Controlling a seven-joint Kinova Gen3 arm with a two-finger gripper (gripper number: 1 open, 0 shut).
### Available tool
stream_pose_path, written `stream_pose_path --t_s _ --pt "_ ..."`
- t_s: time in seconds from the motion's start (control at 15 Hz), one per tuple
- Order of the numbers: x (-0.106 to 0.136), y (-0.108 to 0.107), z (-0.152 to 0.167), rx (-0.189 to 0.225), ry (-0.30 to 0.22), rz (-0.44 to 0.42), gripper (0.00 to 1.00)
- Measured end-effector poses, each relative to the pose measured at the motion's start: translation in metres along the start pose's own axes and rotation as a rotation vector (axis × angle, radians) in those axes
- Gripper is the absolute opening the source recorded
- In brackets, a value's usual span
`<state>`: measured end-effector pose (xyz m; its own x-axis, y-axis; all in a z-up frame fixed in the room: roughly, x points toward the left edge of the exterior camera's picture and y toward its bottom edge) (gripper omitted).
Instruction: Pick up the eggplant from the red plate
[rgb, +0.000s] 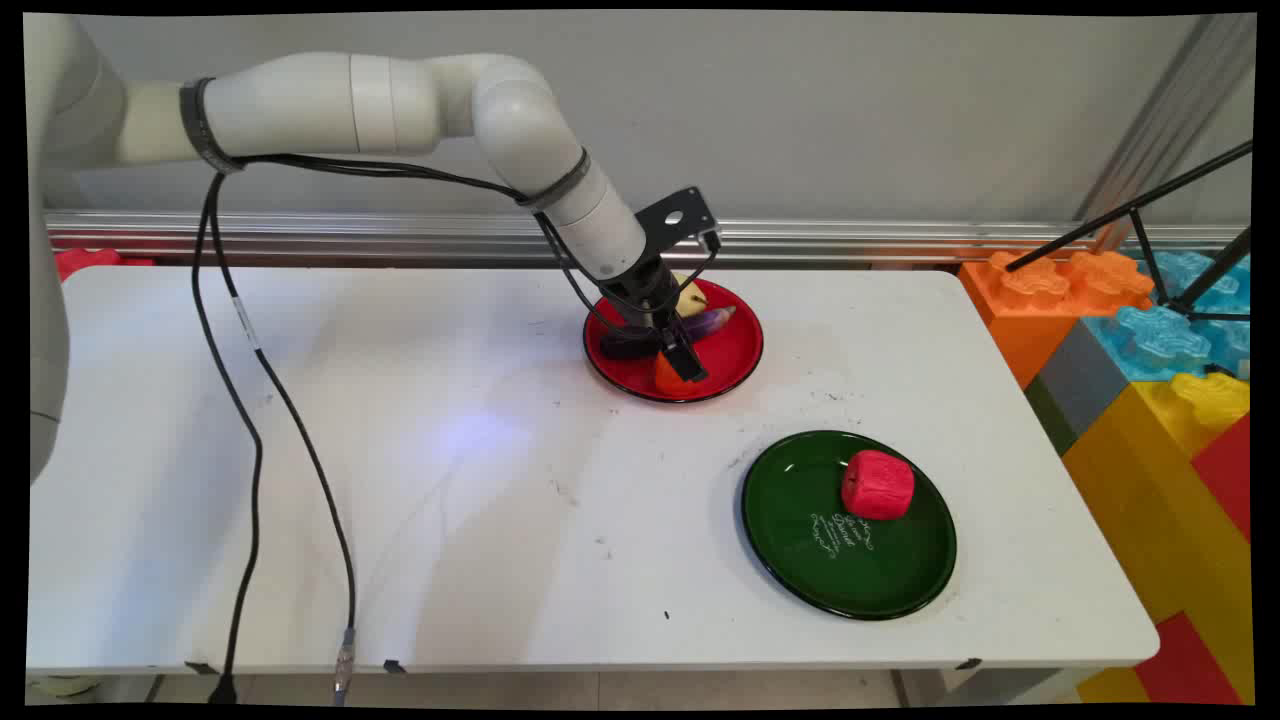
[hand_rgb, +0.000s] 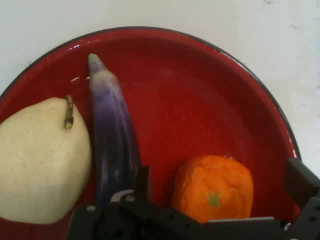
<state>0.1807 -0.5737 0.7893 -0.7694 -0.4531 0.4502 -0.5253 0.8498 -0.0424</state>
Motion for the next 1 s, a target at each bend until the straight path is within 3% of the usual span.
stream_pose_path --t_s 1.0 --pt "0.011 0.001 -0.036 0.033 0.071 -0.131 1.0"
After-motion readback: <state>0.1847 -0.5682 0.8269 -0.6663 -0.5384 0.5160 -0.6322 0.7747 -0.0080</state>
